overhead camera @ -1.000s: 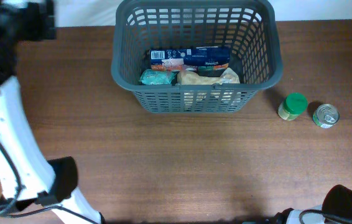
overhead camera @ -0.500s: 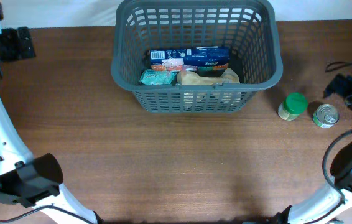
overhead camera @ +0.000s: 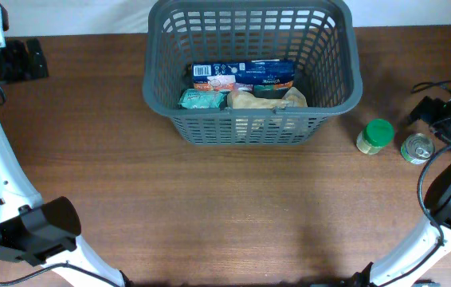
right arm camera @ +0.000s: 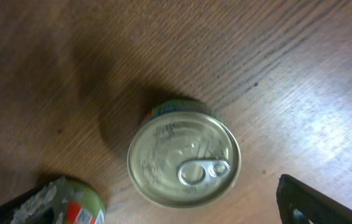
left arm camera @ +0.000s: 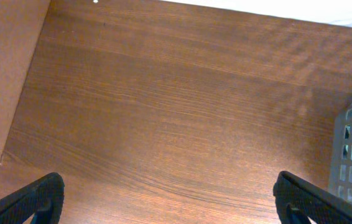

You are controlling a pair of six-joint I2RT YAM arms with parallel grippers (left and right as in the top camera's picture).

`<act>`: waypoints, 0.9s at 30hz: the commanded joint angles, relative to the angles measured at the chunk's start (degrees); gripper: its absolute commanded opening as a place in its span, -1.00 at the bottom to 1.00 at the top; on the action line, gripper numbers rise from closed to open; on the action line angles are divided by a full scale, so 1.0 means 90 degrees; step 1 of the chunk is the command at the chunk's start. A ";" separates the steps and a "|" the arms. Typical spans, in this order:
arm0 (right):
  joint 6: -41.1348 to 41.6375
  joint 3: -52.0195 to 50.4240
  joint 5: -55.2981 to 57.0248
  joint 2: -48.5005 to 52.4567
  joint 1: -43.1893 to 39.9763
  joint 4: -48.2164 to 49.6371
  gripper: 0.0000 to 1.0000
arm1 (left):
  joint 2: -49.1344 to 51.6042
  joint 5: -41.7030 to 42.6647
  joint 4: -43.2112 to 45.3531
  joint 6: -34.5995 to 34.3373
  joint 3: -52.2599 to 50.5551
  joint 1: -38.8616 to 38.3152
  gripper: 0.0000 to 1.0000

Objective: Pack container
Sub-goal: 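Grasp the tin can with the right gripper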

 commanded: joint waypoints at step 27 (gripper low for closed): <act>0.0573 -0.1326 0.0036 0.0782 -0.0270 0.1219 0.98 | 0.0022 0.0078 -0.0002 -0.0078 -0.0036 0.0017 0.99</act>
